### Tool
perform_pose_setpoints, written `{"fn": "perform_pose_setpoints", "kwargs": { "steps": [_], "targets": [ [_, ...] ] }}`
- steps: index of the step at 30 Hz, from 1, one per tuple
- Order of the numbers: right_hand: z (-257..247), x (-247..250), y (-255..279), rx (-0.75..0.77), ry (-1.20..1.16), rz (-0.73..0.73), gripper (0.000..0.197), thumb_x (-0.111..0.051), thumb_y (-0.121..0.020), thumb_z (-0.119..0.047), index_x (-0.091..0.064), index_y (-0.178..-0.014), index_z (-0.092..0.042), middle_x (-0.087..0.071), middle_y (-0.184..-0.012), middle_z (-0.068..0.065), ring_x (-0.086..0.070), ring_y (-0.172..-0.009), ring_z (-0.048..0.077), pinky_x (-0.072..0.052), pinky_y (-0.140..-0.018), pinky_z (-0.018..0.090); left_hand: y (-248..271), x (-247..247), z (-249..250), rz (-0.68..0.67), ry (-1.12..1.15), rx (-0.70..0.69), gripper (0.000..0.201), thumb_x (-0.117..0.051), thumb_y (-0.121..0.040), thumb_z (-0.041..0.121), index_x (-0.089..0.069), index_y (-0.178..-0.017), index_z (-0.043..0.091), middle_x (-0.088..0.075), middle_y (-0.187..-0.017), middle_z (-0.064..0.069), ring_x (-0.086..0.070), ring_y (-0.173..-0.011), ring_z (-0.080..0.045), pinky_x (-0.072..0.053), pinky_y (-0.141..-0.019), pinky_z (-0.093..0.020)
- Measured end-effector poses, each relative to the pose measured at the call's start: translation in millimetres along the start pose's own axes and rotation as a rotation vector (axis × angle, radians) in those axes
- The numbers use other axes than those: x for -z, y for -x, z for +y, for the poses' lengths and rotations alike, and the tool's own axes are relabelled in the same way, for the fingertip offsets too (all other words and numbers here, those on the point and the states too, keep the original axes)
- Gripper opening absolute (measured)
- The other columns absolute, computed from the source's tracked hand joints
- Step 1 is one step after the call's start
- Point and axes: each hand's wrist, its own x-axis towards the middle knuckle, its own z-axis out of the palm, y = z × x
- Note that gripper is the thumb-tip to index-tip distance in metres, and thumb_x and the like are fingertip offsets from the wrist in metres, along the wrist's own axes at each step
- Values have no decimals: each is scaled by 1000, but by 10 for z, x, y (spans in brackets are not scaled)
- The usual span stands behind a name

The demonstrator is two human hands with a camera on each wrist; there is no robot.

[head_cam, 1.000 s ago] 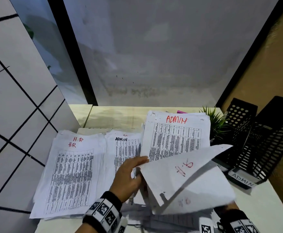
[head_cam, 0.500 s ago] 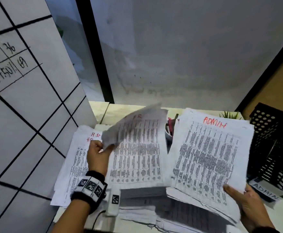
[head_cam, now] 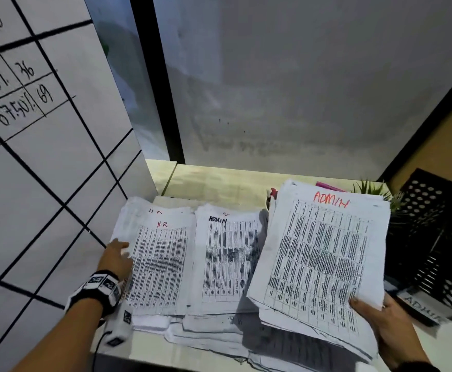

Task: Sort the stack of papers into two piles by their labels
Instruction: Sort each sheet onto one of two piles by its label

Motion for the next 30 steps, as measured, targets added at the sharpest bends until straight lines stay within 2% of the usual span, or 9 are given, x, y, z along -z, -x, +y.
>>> {"fn": "perform_pose_setpoints", "kwargs": {
  "steps": [3,6,9,11,13,17,23,26,30],
  "targets": [
    [12,-50,19,36,41,-25,64,-80,-33,-16,-65,-95,-6,-76,-78,8,-71,-60,19,-55,-49,25,119,-173,376,94,55,-133,42,-61,-84,-3,-55,-126,-2,-33,-150,-20,-34,-137,-32,-24,-114,-37],
    [44,-74,8,32,71,-59,74,-85,-29,-19,-67,-99,-4,-75,-90,18,-72,-68,26,-58,-56,30,418,-438,899,28,173,-353,33,-64,-88,7,-58,-120,10,-46,-140,-11,-44,-129,-26,-34,-109,-39],
    [76,-95,-6,34,102,-93,88,-96,-23,-25,-68,-104,-3,-74,-96,22,-71,-81,38,-60,-71,46,813,-673,1442,-149,354,-476,25,-65,-89,17,-60,-114,17,-57,-121,1,-57,-103,-10,-48,-85,-23],
    [78,-107,-11,46,104,-103,83,-93,-30,-20,-67,-106,0,-72,-101,24,-71,-85,39,-60,-73,45,1016,-809,1726,-219,416,-479,20,-69,-86,21,-64,-104,16,-65,-105,1,-61,-83,-5,-45,-66,-11],
    [63,-124,1,62,86,-103,74,-86,-36,-15,-66,-105,1,-71,-103,27,-70,-84,38,-60,-73,42,1168,-920,1909,-254,497,-428,20,-74,-82,18,-65,-97,9,-67,-94,-3,-62,-74,-9,-46,-58,-9],
    [53,-99,26,87,70,-119,85,-95,-32,-21,-65,-108,1,-72,-102,24,-71,-86,39,-60,-75,44,1285,-1061,2009,-229,592,-330,27,-83,-70,11,-63,-87,7,-62,-84,-5,-61,-75,-18,-58,-71,-29],
    [57,-119,65,84,68,-118,104,-98,-21,-40,-64,-111,0,-73,-103,22,-69,-94,45,-52,-89,56,1290,-1084,1919,-158,590,-365,19,-81,-71,8,-66,-81,17,-68,-80,-4,-65,-76,-17,-58,-71,-27],
    [49,-136,55,67,57,-131,90,-98,-31,-24,-63,-110,2,-71,-103,26,-68,-92,47,-51,-88,62,1277,-1089,1841,-120,565,-447,15,-76,-78,9,-68,-80,21,-69,-77,2,-66,-75,-12,-59,-76,-35],
    [37,-165,54,55,55,-125,63,-82,-51,-3,-62,-110,3,-72,-101,26,-70,-83,40,-57,-79,55,1332,-1081,1750,-34,451,-703,15,-68,-85,8,-73,-97,17,-71,-76,7,-63,-66,-2,-55,-64,-26]
  ]
}}
